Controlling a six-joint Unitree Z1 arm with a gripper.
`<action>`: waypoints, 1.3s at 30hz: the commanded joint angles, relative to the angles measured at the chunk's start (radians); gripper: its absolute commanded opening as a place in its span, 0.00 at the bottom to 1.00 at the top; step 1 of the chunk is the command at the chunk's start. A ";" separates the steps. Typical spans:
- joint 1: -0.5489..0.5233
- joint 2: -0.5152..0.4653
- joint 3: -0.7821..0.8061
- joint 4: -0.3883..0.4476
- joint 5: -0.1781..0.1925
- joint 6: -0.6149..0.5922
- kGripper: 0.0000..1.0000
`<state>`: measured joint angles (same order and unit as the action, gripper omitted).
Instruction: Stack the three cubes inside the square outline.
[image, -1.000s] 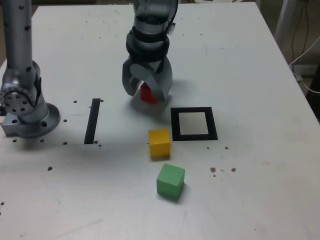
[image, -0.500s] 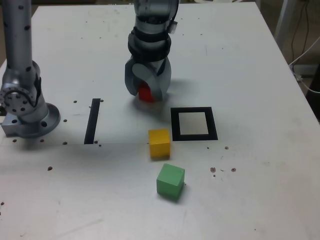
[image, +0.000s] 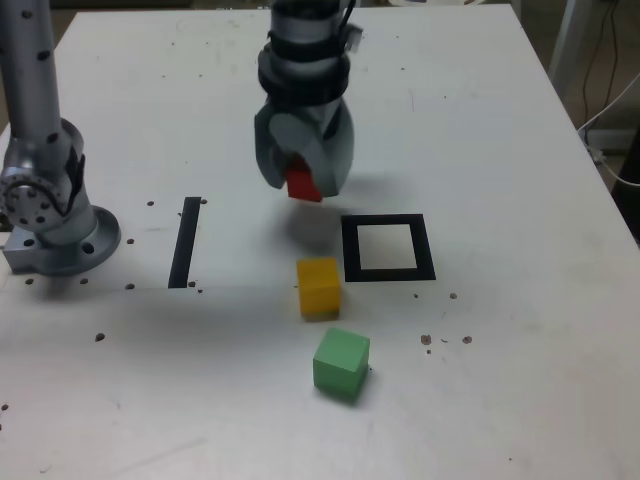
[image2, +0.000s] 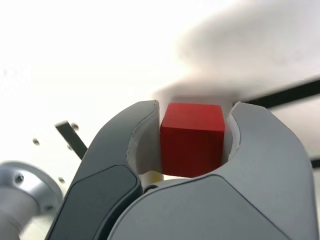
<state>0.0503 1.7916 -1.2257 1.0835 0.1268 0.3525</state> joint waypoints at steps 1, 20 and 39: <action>-0.040 0.007 -0.054 0.045 -0.006 -0.069 0.38; -0.149 0.185 -0.266 0.067 -0.091 -0.426 0.38; -0.134 0.258 -0.257 0.033 -0.055 -0.429 0.39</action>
<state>-0.0862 2.0433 -1.4838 1.1193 0.0681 -0.0742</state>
